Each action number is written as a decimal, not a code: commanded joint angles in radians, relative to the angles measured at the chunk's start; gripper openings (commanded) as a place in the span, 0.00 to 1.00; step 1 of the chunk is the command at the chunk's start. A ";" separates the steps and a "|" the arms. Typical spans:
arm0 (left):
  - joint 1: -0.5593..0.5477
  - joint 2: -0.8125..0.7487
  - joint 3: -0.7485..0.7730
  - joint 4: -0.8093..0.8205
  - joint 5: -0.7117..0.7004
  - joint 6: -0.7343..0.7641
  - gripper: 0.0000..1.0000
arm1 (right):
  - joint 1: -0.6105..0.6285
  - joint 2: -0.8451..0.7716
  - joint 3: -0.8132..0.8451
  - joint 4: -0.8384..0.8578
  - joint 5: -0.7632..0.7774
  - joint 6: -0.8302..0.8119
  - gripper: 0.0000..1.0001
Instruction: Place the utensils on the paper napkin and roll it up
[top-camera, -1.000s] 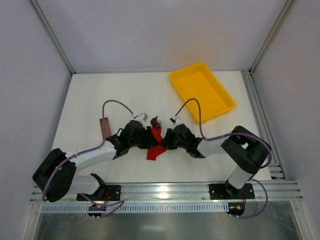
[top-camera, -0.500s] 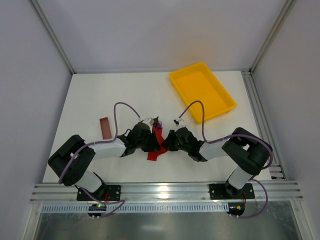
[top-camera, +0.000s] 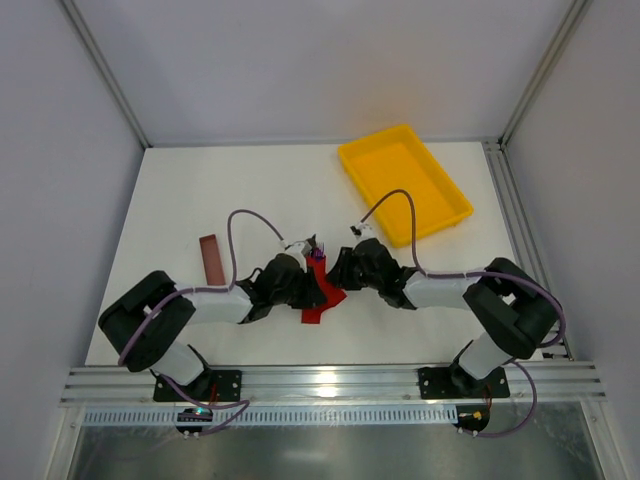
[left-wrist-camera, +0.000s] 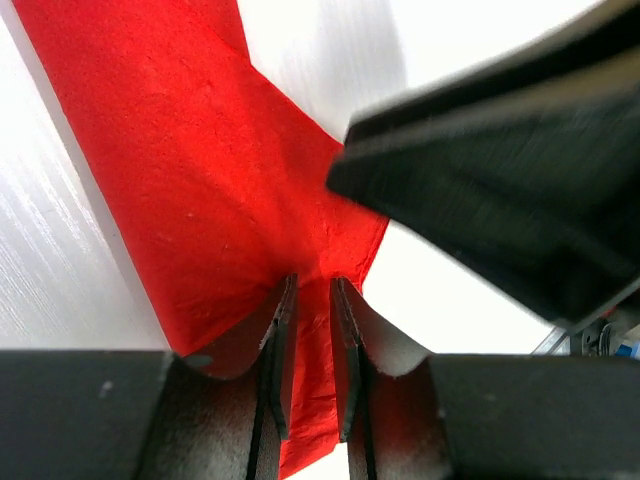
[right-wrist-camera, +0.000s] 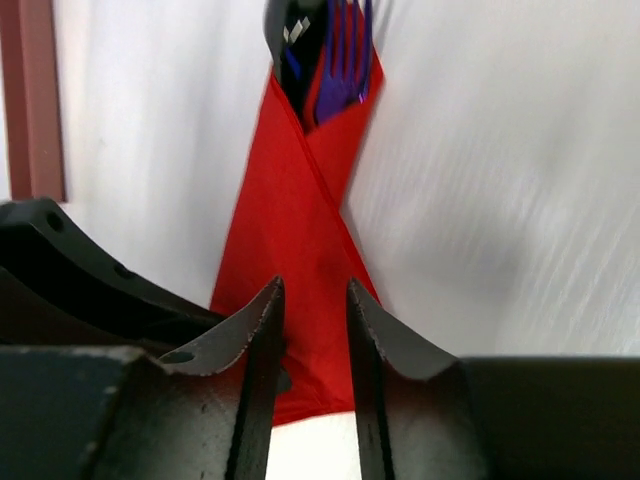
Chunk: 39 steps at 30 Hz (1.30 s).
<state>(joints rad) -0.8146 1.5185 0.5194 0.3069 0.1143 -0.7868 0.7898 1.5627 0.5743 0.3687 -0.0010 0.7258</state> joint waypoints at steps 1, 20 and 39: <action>-0.015 0.011 -0.042 -0.026 -0.036 0.009 0.24 | -0.053 0.017 0.102 -0.060 -0.098 -0.094 0.34; -0.026 -0.021 -0.116 0.054 -0.045 0.023 0.25 | -0.080 0.198 0.326 -0.320 -0.209 -0.313 0.53; -0.031 -0.004 -0.128 0.074 -0.059 0.024 0.24 | -0.066 0.287 0.320 -0.337 -0.269 -0.330 0.46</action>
<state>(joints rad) -0.8341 1.4891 0.4244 0.4446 0.0826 -0.7845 0.7177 1.8000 0.9218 0.1043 -0.2588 0.4126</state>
